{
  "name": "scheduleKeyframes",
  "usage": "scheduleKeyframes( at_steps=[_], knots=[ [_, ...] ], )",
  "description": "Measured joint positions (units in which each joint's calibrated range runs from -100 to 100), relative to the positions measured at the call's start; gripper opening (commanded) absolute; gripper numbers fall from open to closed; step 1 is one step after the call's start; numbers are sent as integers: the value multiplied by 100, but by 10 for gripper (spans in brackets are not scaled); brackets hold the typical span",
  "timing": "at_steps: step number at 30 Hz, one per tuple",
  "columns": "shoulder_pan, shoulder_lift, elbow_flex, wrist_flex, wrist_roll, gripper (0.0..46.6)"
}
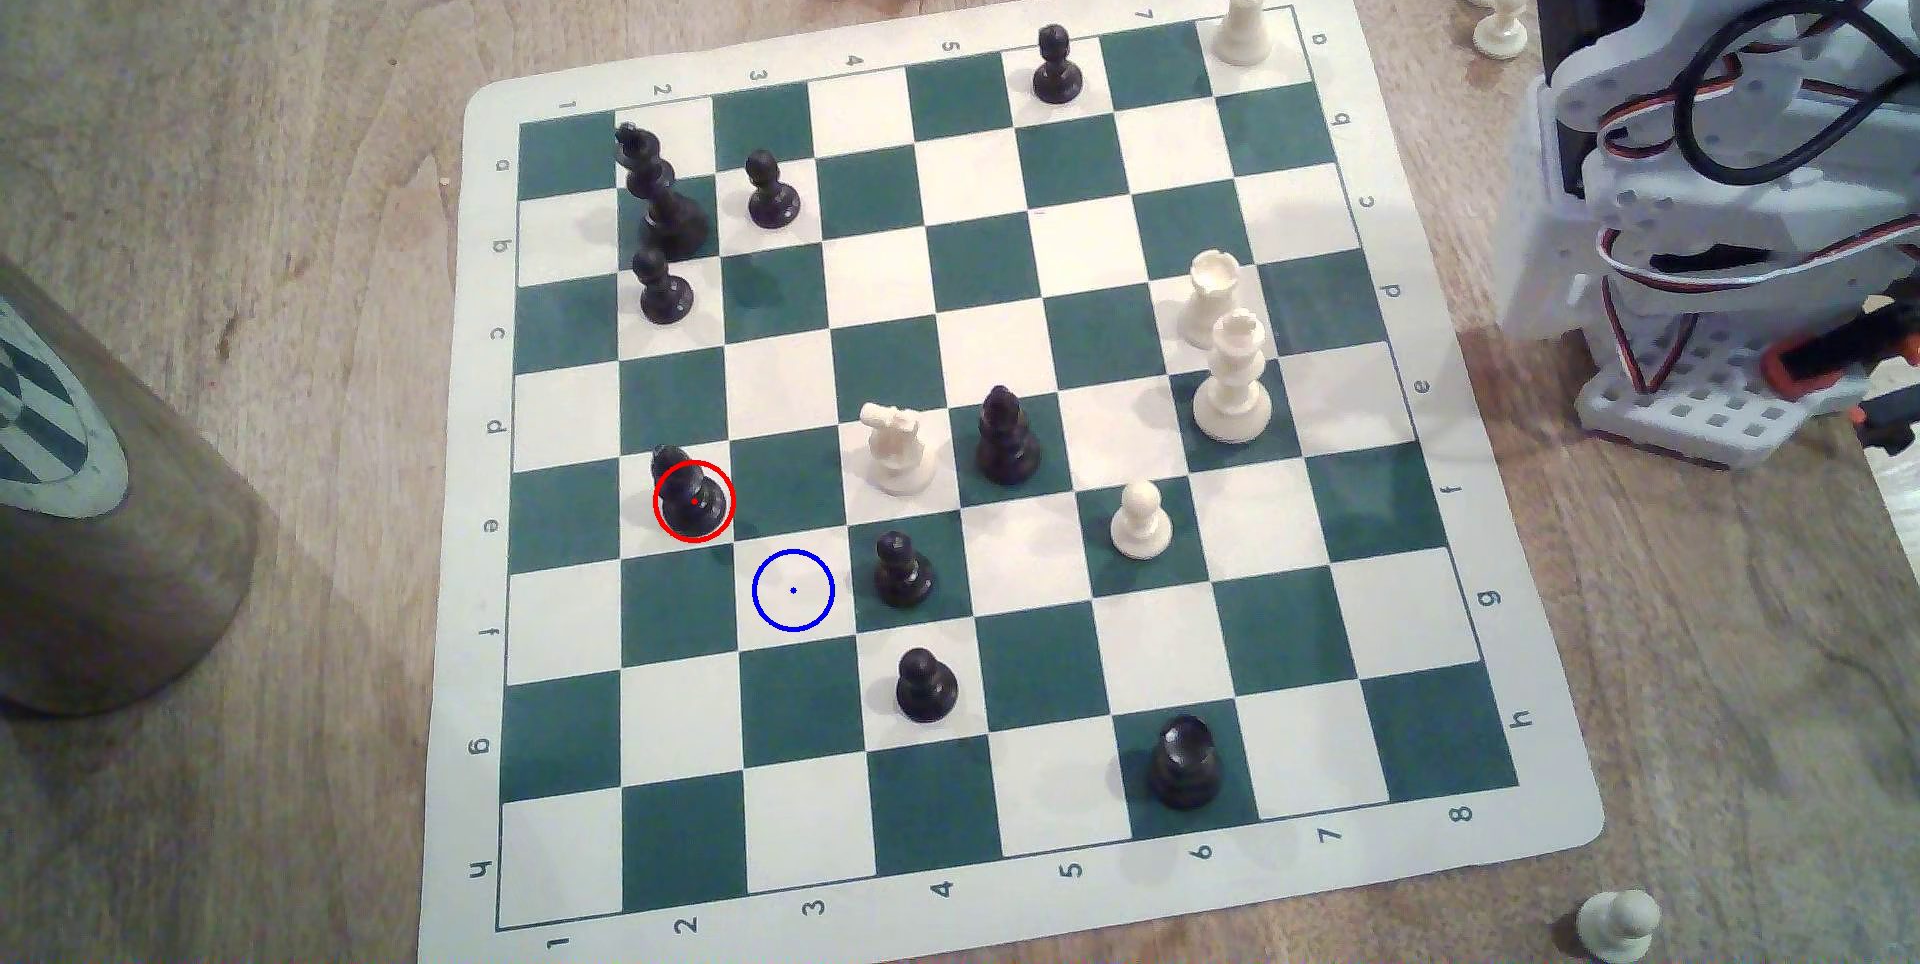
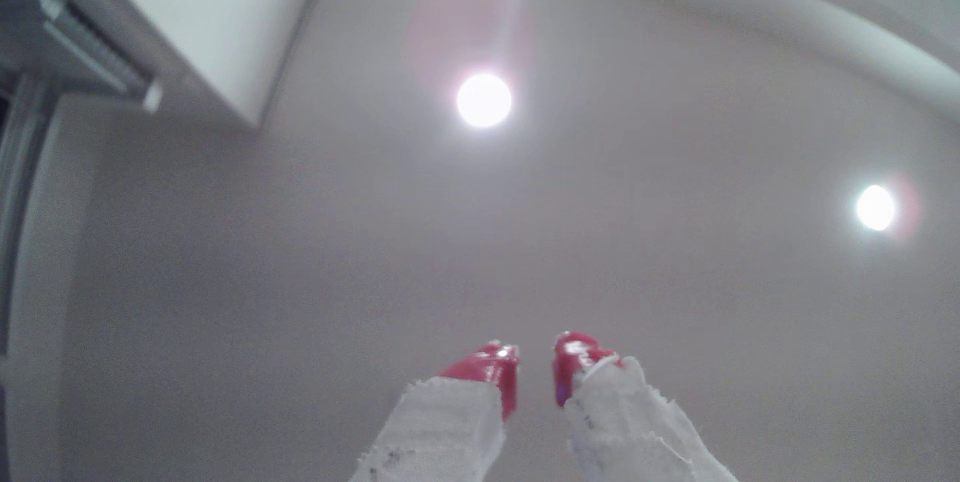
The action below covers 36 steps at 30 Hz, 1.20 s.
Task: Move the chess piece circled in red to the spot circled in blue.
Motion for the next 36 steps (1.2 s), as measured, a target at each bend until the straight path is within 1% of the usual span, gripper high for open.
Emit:
scheduleKeyframes(
  at_steps=[2,5,10,15,16,22,24,25,28,32,33,34,36],
  knots=[
    [-22,0,0,8,0,40],
    [-199,0,0,207,0,40],
    [-420,17,-515,1785,-5,40],
    [-472,8,-1943,5020,-117,40],
    [-472,8,-2296,6135,-127,40],
    [-472,8,-3127,9243,-151,40],
    [-472,8,-3380,9865,-151,72],
    [-472,17,-3597,10486,-166,63],
    [-472,17,-3778,11323,-234,5],
    [-929,293,-4365,12821,-244,3],
    [-1010,469,-4555,13163,-244,3],
    [-1298,964,-4980,13817,-254,3],
    [-1460,1416,-5224,14231,-264,3]
  ],
)
